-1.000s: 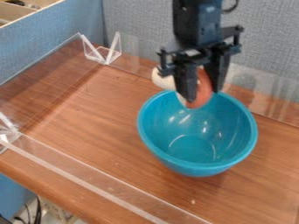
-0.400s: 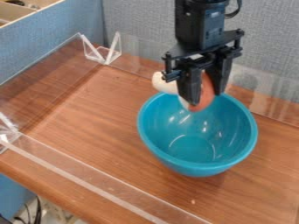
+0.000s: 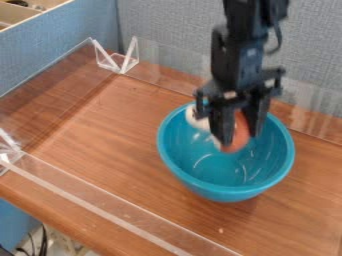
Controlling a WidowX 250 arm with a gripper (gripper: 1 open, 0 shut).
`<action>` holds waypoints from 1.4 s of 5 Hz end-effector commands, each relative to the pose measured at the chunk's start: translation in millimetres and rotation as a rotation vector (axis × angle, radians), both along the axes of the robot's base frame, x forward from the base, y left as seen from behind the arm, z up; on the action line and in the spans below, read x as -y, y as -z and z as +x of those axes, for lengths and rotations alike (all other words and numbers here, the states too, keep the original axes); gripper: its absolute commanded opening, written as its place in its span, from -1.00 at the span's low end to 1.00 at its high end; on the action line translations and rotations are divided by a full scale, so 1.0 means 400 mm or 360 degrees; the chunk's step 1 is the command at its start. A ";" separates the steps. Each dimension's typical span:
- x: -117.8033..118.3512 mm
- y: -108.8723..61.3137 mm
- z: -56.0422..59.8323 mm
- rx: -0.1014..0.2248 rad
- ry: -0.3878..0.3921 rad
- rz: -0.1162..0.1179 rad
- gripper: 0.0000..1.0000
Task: Put the mushroom in the blue bowl
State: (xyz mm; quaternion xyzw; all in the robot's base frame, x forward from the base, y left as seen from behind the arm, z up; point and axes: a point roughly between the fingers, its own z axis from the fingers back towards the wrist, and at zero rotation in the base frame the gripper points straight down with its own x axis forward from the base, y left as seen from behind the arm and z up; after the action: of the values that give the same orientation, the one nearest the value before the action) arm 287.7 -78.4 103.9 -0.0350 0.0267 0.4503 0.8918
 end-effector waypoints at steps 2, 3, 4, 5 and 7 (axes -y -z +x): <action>-0.024 0.016 -0.008 0.0052 0.0035 -0.0030 -1.00; -0.031 0.032 -0.009 0.0046 0.0044 -0.0033 1.00; -0.037 0.033 0.004 0.0053 0.0030 -0.0030 1.00; -0.043 0.039 0.019 0.0056 0.0015 -0.0020 1.00; -0.002 0.002 0.016 0.0067 -0.0066 0.0004 1.00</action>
State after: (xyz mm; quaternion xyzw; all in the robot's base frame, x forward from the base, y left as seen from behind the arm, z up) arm 286.1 -75.5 83.0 -0.0211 0.0351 0.4700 0.8817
